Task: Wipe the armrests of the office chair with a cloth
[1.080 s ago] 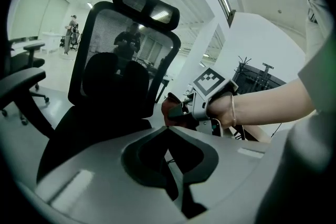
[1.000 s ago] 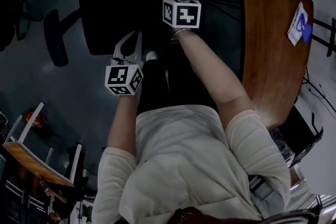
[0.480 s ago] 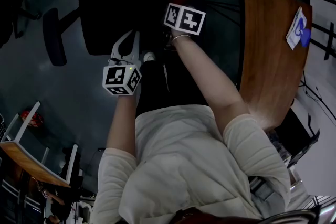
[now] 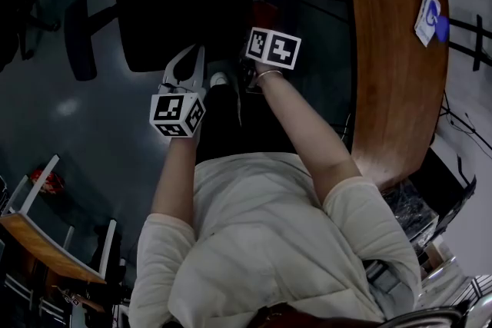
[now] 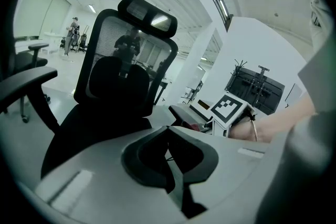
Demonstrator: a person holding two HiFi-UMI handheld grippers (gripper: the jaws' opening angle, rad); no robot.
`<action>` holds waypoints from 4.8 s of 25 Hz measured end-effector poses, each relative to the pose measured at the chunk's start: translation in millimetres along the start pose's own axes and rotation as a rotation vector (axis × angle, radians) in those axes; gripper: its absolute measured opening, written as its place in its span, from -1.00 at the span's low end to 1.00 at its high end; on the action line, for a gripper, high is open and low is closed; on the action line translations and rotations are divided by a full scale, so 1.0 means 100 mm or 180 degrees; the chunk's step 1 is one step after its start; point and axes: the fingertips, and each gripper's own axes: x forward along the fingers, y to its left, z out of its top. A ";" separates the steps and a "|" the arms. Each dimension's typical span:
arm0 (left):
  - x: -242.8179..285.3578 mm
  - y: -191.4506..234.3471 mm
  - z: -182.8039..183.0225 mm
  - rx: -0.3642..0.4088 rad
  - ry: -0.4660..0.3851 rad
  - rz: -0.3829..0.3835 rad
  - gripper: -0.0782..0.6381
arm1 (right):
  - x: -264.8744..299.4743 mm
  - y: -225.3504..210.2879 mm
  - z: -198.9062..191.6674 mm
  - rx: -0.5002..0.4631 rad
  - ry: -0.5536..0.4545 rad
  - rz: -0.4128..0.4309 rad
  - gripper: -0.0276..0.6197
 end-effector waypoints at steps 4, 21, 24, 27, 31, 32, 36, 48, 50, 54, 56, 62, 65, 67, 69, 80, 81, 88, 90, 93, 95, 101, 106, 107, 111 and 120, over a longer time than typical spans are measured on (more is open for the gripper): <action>-0.07 -0.06 -0.11 0.0016 0.0041 -0.0051 -0.73 | -0.15 -0.21 -0.37 0.0071 0.0136 -0.0071 -0.77; 0.97 -0.81 -0.13 0.0096 0.0459 -0.0486 -0.48 | -0.90 -1.28 0.52 -0.1311 -0.0167 -0.0891 -0.76; 1.27 -0.84 -0.12 0.0076 0.0553 -0.0439 -0.45 | -0.95 -1.16 0.94 -0.1629 -0.0447 -0.0801 -0.76; 1.56 -0.81 -0.10 0.0060 0.0657 -0.0362 -0.38 | -0.79 -0.96 1.41 -0.1937 -0.0578 -0.0604 -0.76; 1.85 -0.80 -0.13 0.0081 0.0830 -0.0383 -0.28 | -0.43 -0.59 2.11 -0.2347 -0.0682 -0.0335 -0.76; 1.90 -0.81 -0.15 0.0090 0.0872 -0.0395 -0.25 | -0.34 -0.50 2.27 -0.2532 -0.0693 -0.0275 -0.76; 2.05 -0.76 -0.23 0.0019 0.1003 -0.0369 -0.24 | 0.10 -0.11 2.61 -0.3398 -0.0558 -0.0007 -0.76; 2.12 -0.71 -0.26 -0.0110 0.1018 -0.0436 -0.23 | 0.46 -0.38 2.29 -0.3621 0.0275 0.0210 -0.77; 2.10 -0.69 -0.25 -0.0076 0.1006 -0.0420 -0.23 | 0.43 -0.53 2.22 -0.3507 0.0378 0.0104 -0.77; 1.97 -0.62 -0.17 -0.0131 0.0824 -0.0264 -0.25 | 0.31 -0.82 1.80 -0.2937 0.0624 0.0028 -0.76; 1.92 -0.62 -0.08 -0.0137 0.0669 -0.0228 -0.26 | 0.23 -1.02 1.54 -0.2652 0.0798 -0.0098 -0.76; 1.55 -0.66 0.24 0.0052 0.0341 -0.0229 -0.32 | -0.31 -0.98 1.30 -0.2374 0.0206 -0.0263 -0.76; 1.26 -0.73 0.46 0.0218 0.0115 -0.0245 -0.38 | -0.69 -0.84 1.33 -0.2202 -0.0266 -0.0282 -0.76; 1.02 -0.76 0.60 0.0267 -0.0037 -0.0218 -0.43 | -0.96 -0.67 1.34 -0.2031 -0.0578 -0.0195 -0.76; 0.74 -0.81 0.76 0.0318 -0.0230 -0.0186 -0.56 | -1.24 -0.49 1.32 -0.1827 -0.0859 -0.0042 -0.76; -0.93 -1.13 1.23 0.0878 -0.1044 -0.0048 -0.73 | -2.55 0.31 0.50 -0.1911 -0.1790 0.0439 -0.76; -1.06 -1.15 1.17 0.0897 -0.1059 -0.0010 -0.73 | -2.61 0.32 0.38 -0.1963 -0.1790 0.0444 -0.76; -2.02 -1.42 0.73 0.0907 -0.1214 0.0189 -0.73 | -3.08 0.45 -0.50 -0.2141 -0.1796 0.0662 -0.77; -2.32 -1.54 0.61 0.0852 -0.1274 0.0234 -0.73 | -3.22 0.47 -0.74 -0.2141 -0.1819 0.0729 -0.77; -2.73 -1.70 0.34 0.0682 -0.1266 0.0224 -0.73 | -3.44 0.49 -1.13 -0.2101 -0.1796 0.0839 -0.77; -2.97 -1.80 0.21 0.0644 -0.1272 0.0222 -0.73 | -3.64 0.53 -1.33 -0.2207 -0.1851 0.0825 -0.77; -3.65 -1.96 -0.08 0.0684 -0.1359 0.0234 -0.73 | -4.03 0.61 -1.98 -0.2219 -0.1992 0.0769 -0.77; -4.22 -1.95 -0.31 0.0690 -0.1369 0.0237 -0.73 | -4.23 0.73 -2.59 -0.2170 -0.1999 0.0750 -0.76; -4.34 -1.94 -0.36 0.0702 -0.1362 0.0228 -0.73 | -4.26 0.77 -2.72 -0.2153 -0.2007 0.0748 -0.77; -4.77 -1.98 -0.57 0.0734 -0.1368 0.0139 -0.73 | -4.35 0.88 -3.20 -0.2080 -0.2030 0.0737 -0.77; -5.35 -2.01 -0.81 0.0848 -0.1488 0.0027 -0.73 | -4.51 0.98 -3.88 -0.2022 -0.2061 0.0693 -0.77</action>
